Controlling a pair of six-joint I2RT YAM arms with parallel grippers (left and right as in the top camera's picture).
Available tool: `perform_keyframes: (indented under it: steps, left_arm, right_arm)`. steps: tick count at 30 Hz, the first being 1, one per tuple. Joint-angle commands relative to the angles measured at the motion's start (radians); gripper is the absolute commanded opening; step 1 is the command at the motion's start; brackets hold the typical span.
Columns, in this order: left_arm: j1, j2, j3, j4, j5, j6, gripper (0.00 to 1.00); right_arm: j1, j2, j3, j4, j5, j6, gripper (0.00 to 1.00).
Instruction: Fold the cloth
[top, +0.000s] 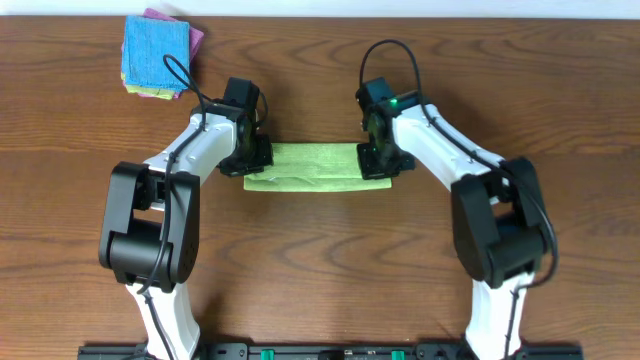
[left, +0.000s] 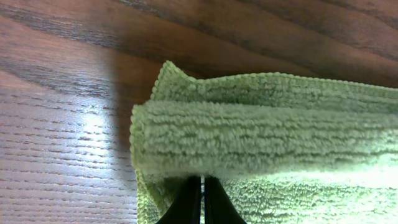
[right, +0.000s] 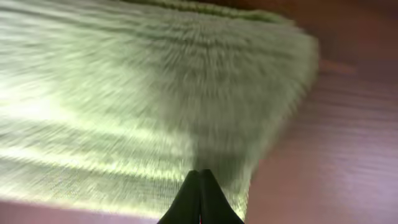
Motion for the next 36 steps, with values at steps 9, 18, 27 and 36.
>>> perform_keyframes:
  steps: [9,18,27,36]
  left_arm:
    - [0.006,0.043,-0.039,-0.027,-0.052,-0.003,0.06]
    - [0.006,0.043,-0.039,-0.013,-0.052,-0.004,0.06]
    - [0.006,0.043,-0.039,-0.002,-0.010,-0.003,0.06]
    - [0.006,0.043,-0.039,0.000,-0.006,-0.004,0.06]
  right_arm:
    - [-0.303,-0.382,-0.047,0.031,-0.327,-0.146,0.21]
    - [-0.435,-0.344,-0.523,0.523,-0.761,-0.104,0.64]
    - [-0.364,-0.162,-0.555,0.694,-0.768,-0.018,0.70]
    - [-0.324,-0.063,-0.555,0.794,-0.744,0.079,0.72]
